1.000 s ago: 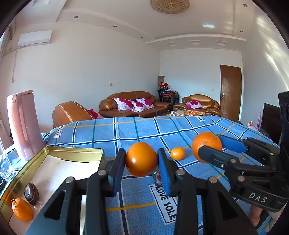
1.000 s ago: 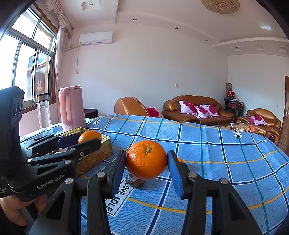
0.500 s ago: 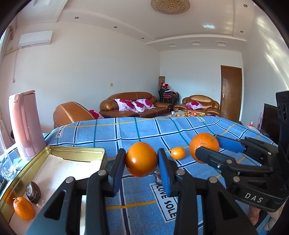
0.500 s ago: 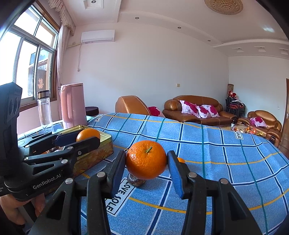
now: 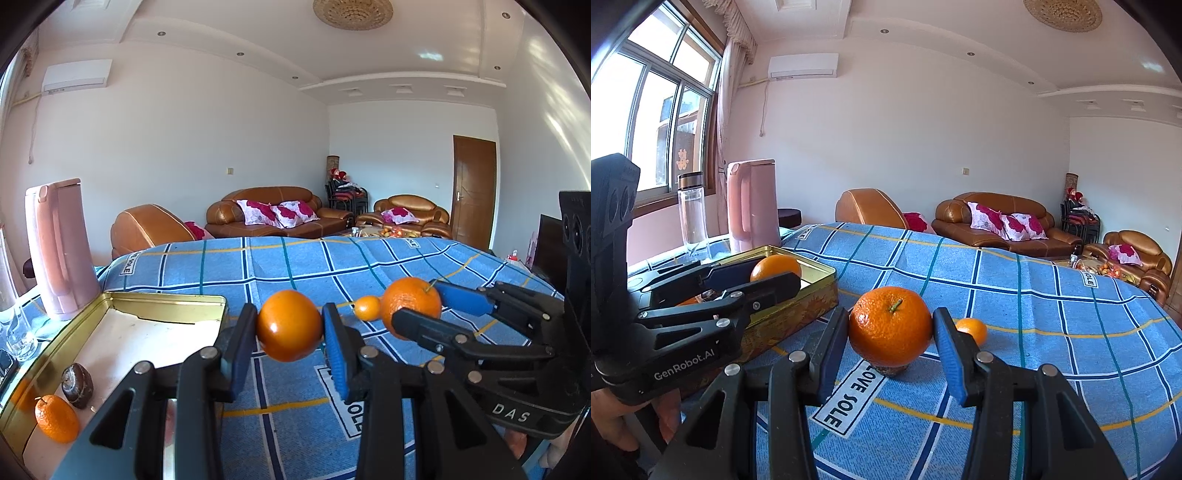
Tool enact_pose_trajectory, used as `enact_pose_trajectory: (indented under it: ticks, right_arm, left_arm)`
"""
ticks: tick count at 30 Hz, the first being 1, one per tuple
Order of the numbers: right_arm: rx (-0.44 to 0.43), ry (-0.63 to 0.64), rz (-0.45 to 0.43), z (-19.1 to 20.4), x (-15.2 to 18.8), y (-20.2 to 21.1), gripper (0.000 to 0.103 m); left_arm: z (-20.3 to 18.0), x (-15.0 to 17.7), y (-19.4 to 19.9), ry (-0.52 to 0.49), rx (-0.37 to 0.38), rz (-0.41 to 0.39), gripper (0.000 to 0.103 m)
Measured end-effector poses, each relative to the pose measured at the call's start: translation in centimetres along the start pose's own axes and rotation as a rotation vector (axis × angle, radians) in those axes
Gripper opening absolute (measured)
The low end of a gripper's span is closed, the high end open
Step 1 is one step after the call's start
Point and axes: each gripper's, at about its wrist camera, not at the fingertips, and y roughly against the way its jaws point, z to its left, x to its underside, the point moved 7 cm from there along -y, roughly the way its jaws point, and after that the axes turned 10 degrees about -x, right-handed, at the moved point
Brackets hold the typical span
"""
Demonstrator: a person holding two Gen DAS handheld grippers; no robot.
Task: Organize fruits
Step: 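Lift and carry the orange and large mandarin over the tin tray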
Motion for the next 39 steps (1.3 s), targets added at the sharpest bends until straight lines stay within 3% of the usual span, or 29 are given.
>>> enact_pose_trajectory:
  ticks: [25,39]
  right_arm:
    - [-0.088,0.032,0.04,5.3,0.0,-1.8,0.049]
    - [-0.133,0.062,0.055,8.2,-0.2,-2.9,0.049]
  left_arm:
    - [4.4,0.8,2.5,0.036,-0.019,-0.009,0.038]
    - [7.1,1.0,3.7,0.048,-0.072,-0.027,0.038]
